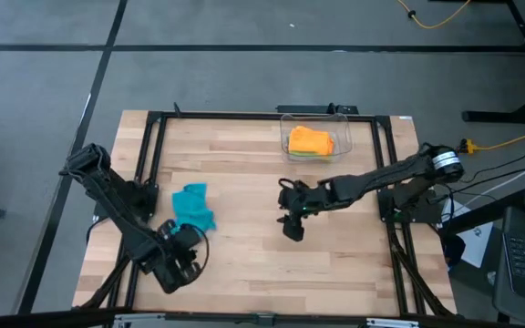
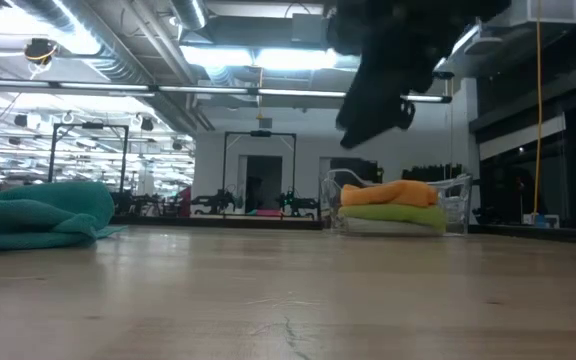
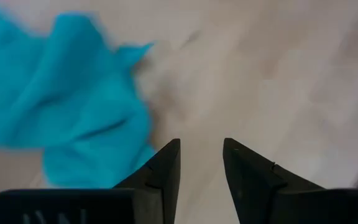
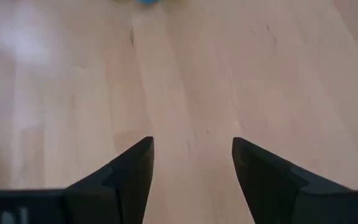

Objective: Fold microfiber towels
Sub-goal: Fold the blue microfiber

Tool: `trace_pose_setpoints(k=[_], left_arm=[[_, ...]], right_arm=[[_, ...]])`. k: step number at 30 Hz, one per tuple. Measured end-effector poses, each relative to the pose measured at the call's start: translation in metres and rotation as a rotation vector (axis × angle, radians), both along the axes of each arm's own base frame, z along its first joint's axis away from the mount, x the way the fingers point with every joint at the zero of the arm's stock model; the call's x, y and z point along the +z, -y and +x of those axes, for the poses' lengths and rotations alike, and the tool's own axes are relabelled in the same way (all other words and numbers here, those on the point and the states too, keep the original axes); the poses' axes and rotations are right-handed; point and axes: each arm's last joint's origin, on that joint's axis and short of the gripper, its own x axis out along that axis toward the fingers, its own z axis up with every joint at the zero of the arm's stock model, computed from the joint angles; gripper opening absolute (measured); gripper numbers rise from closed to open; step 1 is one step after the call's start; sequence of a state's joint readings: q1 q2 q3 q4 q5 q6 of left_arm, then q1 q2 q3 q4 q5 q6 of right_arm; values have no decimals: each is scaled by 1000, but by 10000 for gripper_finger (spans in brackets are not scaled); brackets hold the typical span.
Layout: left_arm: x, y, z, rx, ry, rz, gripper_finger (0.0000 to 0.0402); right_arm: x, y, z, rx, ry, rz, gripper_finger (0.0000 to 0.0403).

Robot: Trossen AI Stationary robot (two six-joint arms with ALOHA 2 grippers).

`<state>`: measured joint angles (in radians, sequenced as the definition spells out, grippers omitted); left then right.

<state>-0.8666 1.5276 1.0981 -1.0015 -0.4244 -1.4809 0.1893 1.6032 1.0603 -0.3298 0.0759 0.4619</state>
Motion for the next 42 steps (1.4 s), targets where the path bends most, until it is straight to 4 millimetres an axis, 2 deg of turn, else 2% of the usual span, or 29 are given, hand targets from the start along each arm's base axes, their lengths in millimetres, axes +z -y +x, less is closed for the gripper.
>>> trace_pose_setpoints(k=[4,7,14,18,26,33,37,42], left_arm=[[-17,-5,-1,131,-194,8,114],[-32,-3,2,109,-349,6,114],[-47,7,13,72,-321,-30,114],[-55,5,18,138,-322,1,114],[-85,-2,32,196,-395,82,114],[-89,-7,38,223,-412,87,113],[-89,-8,38,226,-415,93,89],[-90,-12,36,239,-424,141,15]], right_arm=[[-18,-2,9,-6,-26,-2,220],[-29,-3,14,-5,-48,-6,220],[-38,-3,16,-6,-71,-10,220],[-37,-3,16,-5,-64,-9,220],[-37,-3,17,-4,-60,-10,220],[-37,-3,17,-2,-60,-11,220],[-37,-3,17,-2,-60,-12,220],[-37,-3,17,-2,-60,-12,220]])
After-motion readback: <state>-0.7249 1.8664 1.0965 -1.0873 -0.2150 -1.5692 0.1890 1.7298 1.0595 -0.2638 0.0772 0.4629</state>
